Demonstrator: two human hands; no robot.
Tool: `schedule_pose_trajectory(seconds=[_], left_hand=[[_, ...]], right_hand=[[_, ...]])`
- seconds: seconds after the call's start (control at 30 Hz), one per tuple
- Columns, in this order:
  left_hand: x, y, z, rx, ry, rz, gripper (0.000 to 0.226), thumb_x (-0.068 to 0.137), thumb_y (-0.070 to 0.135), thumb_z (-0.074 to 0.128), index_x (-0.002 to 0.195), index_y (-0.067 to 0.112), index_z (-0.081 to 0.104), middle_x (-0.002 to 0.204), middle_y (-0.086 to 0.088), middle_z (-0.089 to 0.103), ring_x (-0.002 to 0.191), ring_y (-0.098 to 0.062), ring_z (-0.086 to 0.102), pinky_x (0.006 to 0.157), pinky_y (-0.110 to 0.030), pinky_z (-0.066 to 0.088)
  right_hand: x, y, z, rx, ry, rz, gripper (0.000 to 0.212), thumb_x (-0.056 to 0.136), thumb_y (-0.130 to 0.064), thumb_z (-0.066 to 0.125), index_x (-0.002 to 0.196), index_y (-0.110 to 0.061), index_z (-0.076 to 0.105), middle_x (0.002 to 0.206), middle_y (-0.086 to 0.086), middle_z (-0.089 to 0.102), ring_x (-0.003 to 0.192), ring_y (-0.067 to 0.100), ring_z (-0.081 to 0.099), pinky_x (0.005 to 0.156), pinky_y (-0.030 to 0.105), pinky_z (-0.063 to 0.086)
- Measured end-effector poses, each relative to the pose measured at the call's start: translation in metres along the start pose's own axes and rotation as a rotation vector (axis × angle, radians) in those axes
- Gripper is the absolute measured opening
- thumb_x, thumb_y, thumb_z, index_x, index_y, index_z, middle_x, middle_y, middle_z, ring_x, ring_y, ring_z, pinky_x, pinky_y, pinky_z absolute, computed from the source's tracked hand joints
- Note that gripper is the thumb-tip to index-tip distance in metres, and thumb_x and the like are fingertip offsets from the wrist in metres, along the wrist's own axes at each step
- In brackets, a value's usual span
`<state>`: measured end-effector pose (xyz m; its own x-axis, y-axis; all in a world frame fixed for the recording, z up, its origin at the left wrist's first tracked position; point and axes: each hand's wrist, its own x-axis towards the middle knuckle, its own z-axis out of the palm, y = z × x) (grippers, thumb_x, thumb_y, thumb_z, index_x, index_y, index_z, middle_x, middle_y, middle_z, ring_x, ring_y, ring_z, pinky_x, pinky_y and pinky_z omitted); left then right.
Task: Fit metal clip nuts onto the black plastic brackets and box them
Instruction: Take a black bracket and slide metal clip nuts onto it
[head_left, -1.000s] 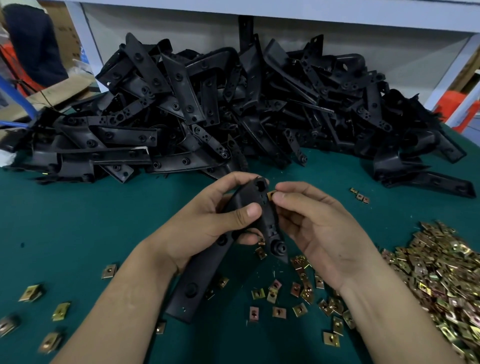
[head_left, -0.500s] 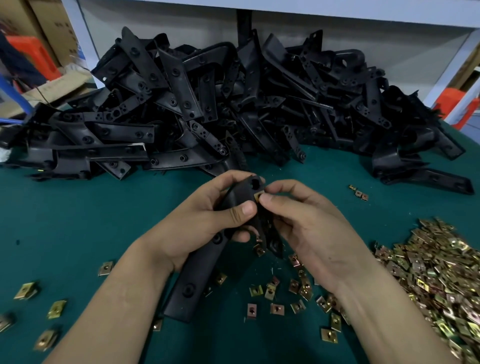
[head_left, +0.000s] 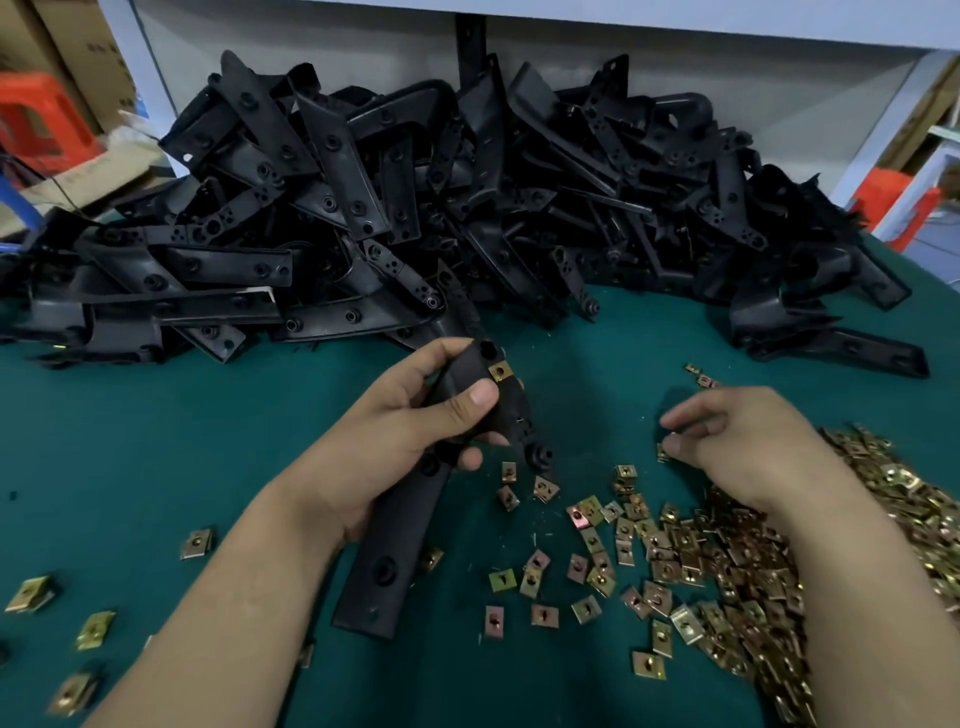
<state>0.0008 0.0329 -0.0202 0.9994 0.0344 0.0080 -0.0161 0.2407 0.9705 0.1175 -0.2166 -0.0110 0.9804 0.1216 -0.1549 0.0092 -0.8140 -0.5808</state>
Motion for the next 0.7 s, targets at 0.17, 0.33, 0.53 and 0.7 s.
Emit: schedule_pose_trajectory(seconds=[0.17, 0.33, 0.53, 0.7], left_hand=[[-0.002, 0.002, 0.0, -0.061, 0.007, -0.009, 0.037, 0.086, 0.022, 0.07, 0.121, 0.011, 0.061, 0.094, -0.009, 0.071, 0.074, -0.015, 0.066, 0.06, -0.02, 0.053], [-0.006, 0.003, 0.0, -0.148, -0.064, -0.041, 0.038, 0.086, 0.024, 0.075, 0.12, 0.013, 0.063, 0.102, -0.01, 0.066, 0.069, -0.015, 0.062, 0.068, -0.021, 0.055], [-0.007, 0.004, 0.0, -0.134, -0.043, -0.029, 0.051, 0.079, 0.019, 0.077, 0.127, 0.012, 0.06, 0.096, 0.001, 0.068, 0.072, -0.008, 0.064, 0.07, -0.019, 0.055], [-0.005, 0.005, -0.001, -0.209, -0.063, -0.008, 0.043, 0.082, 0.018, 0.075, 0.122, 0.011, 0.062, 0.1, -0.011, 0.061, 0.078, -0.013, 0.063, 0.067, -0.02, 0.054]], right_hand=[[-0.004, -0.005, 0.003, 0.128, 0.142, -0.099, 0.019, 0.091, -0.014, 0.072, 0.08, -0.029, 0.071, 0.086, -0.01, 0.069, 0.085, 0.006, 0.062, 0.069, 0.025, 0.042], [-0.026, -0.037, 0.011, 0.867, -0.234, -0.269, 0.011, 0.088, -0.01, 0.067, 0.092, -0.02, 0.071, 0.072, -0.005, 0.068, 0.075, 0.01, 0.069, 0.07, 0.025, 0.057], [-0.04, -0.056, 0.03, 1.087, -0.512, -0.329, 0.016, 0.078, -0.015, 0.068, 0.09, -0.02, 0.077, 0.079, 0.0, 0.068, 0.075, 0.01, 0.066, 0.073, 0.02, 0.055], [-0.041, -0.057, 0.031, 1.119, -0.48, -0.348, 0.016, 0.077, -0.012, 0.068, 0.087, -0.018, 0.079, 0.082, 0.005, 0.071, 0.077, 0.013, 0.069, 0.074, 0.02, 0.055]])
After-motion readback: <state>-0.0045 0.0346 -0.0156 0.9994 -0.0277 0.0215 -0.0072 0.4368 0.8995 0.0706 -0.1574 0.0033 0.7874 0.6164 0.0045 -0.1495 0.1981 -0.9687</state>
